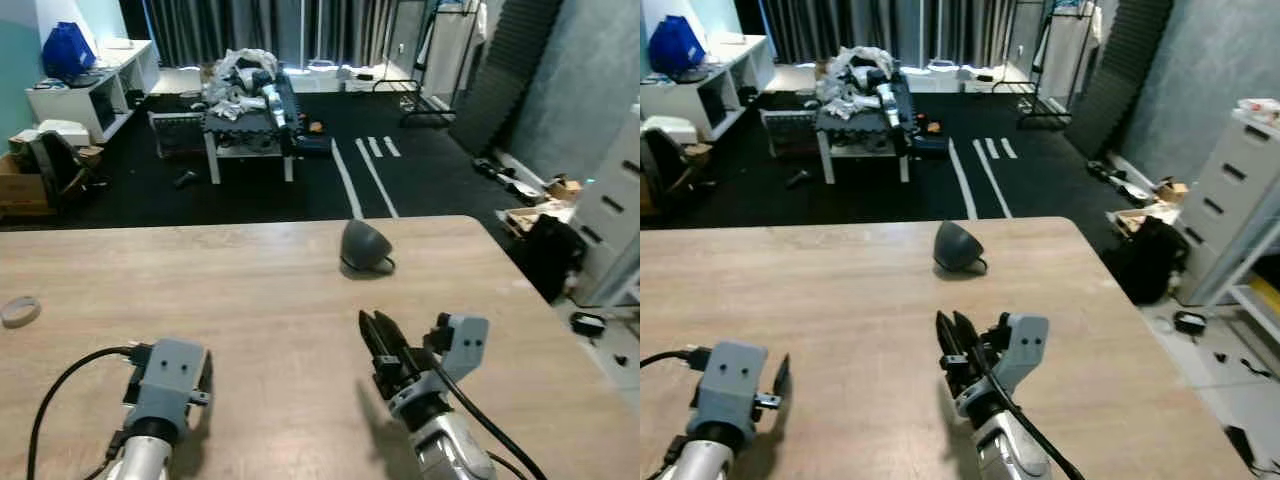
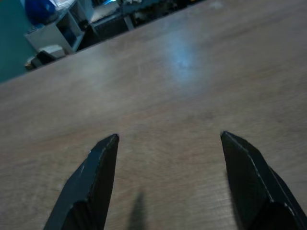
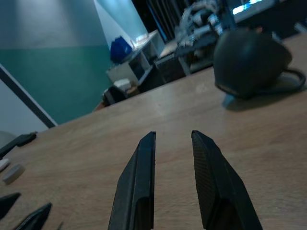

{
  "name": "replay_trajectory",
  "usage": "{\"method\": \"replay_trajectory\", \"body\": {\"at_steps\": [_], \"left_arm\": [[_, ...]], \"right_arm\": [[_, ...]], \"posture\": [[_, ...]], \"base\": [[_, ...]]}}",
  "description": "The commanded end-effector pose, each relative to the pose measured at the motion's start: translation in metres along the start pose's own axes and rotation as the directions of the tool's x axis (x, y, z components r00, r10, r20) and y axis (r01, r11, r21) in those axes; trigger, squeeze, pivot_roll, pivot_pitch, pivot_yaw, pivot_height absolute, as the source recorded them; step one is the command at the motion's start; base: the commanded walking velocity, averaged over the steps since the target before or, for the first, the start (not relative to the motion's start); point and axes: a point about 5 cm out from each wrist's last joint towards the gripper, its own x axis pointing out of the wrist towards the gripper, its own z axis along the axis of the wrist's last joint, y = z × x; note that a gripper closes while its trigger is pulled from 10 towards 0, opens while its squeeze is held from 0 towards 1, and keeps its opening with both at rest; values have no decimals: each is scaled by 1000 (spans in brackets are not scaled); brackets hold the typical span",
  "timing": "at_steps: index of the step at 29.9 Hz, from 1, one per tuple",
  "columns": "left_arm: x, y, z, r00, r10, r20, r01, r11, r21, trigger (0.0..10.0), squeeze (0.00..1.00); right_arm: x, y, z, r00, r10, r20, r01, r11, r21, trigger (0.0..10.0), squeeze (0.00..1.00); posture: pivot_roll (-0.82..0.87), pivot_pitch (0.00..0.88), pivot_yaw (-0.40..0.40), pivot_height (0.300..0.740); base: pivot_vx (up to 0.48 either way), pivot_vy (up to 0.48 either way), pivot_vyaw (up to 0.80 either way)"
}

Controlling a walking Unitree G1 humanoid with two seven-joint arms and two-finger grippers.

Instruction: Setting the table

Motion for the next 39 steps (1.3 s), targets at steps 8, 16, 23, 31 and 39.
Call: {"method": "replay_trajectory", "body": {"at_steps": [8,16,23,31,39], "left_arm": [[-4,-1,-7,999,-10,-32,10,1000,-2,10000,0],[-5,3,-8,999,3,-43,-2,1000,4,10000,0],[-7,15,-8,998,36,-56,-36,999,-12,10000,0],[-5,21,3,999,35,-24,-35,999,-4,10000,0],[-7,47,21,999,25,23,-26,999,21,10000,0]], "right_arm": [[-4,-1,-3,1000,-14,-13,14,1000,3,10000,0],[2,4,-1,1000,20,-25,-23,991,-129,10000,0],[24,-7,3,996,-34,-80,0,921,-389,10000,0],[95,-2,16,992,-5,-128,-62,852,-519,10000,0],[129,-17,30,980,-126,-153,31,859,-511,10000,0]], "posture": [[60,147,84,740],[73,151,80,740],[97,164,70,740],[146,202,44,740],[178,236,28,740]], "base": [[0,0,0],[0,0,0],[0,0,0],[0,0,0],[0,0,0]]}}
